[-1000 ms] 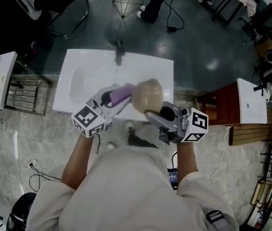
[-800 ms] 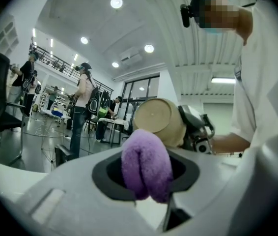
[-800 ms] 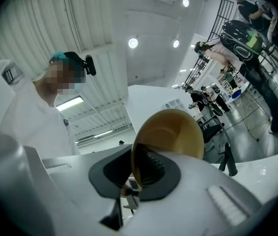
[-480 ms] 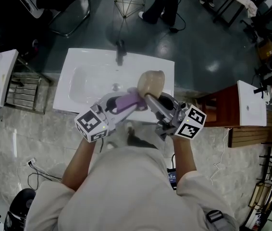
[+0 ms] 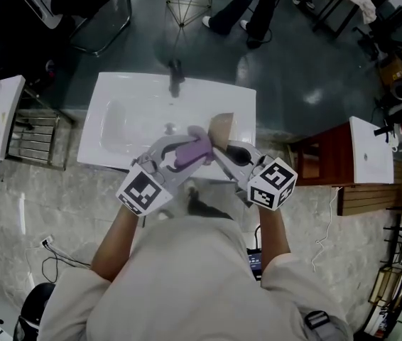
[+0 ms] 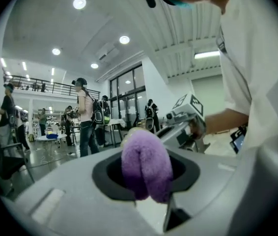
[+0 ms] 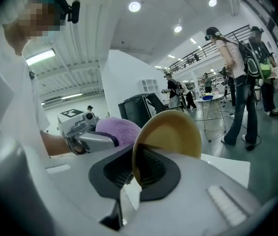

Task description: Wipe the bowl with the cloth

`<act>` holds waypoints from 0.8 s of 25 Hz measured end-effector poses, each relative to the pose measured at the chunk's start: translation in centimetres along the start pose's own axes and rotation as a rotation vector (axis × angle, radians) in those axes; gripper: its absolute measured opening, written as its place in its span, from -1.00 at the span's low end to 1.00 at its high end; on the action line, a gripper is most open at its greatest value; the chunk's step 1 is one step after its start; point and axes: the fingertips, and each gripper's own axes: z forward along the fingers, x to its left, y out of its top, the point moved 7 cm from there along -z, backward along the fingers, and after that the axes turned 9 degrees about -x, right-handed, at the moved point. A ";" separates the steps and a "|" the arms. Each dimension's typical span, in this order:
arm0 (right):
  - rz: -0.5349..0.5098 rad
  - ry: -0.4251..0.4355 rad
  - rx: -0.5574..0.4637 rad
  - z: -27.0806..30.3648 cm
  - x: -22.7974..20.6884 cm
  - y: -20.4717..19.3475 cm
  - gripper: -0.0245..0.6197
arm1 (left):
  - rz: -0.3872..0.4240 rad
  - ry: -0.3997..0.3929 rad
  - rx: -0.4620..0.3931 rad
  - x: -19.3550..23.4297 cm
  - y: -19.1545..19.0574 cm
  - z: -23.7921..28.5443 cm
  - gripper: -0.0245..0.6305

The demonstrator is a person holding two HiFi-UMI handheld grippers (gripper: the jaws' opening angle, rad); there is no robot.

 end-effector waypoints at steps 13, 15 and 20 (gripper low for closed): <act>-0.045 0.093 0.156 0.6 1.5 -1.0 -0.89 | 0.022 0.031 -0.049 0.6 1.0 -0.6 -0.55; -0.050 0.111 0.177 0.8 1.7 -1.2 -0.89 | 0.015 0.042 -0.063 0.8 1.0 -0.8 -0.55; -0.048 0.176 0.227 1.5 2.6 -1.8 -0.88 | -0.018 0.088 -0.100 1.8 0.9 -1.3 -0.55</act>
